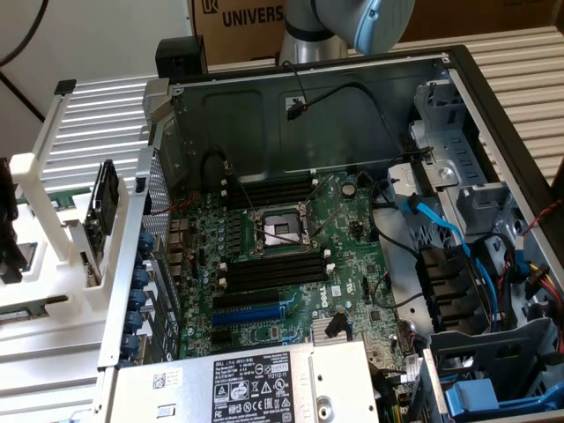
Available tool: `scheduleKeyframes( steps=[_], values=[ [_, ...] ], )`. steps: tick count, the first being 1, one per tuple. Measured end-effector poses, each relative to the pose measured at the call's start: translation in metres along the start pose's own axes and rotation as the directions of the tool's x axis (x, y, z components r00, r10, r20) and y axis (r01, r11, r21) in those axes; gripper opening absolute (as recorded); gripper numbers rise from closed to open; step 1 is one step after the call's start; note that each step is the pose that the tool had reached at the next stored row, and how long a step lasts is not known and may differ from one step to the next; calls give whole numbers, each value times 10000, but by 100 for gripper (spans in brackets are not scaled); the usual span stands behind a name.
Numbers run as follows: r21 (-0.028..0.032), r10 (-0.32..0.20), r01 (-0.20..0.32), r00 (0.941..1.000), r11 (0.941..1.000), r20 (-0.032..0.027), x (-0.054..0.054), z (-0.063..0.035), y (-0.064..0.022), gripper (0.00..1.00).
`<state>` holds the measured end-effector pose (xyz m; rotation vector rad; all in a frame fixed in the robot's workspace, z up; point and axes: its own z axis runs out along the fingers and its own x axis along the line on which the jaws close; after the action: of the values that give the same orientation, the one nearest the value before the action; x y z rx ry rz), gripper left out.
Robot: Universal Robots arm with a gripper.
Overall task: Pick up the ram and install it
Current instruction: 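Pick up the ram and move it above insertion slot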
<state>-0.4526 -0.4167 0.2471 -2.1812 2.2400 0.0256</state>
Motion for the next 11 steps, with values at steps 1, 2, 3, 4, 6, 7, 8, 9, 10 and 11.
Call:
scheduleKeyframes(
  steps=[1,2,3,4,6,7,8,9,10,11],
  values=[
    [0,0,0,10000,10000,1,14,37,0,24],
    [-1,1,-1,10000,10000,1,21,73,0,24],
    [0,1,-1,10000,10000,1,23,92,0,24],
    [-1,1,-1,10000,10000,1,26,110,0,24],
    [-5,0,0,10000,10000,1,30,133,-1,24],
    [-9,0,0,10000,10000,1,32,144,-1,24],
    [-10,1,-1,10000,10000,2,34,160,0,24],
    [-10,2,-2,10000,10000,2,36,195,0,24],
    [-10,1,-1,10000,10000,2,37,212,0,24],
    [-10,0,0,10000,10000,2,38,230,-1,24]
  ],
)
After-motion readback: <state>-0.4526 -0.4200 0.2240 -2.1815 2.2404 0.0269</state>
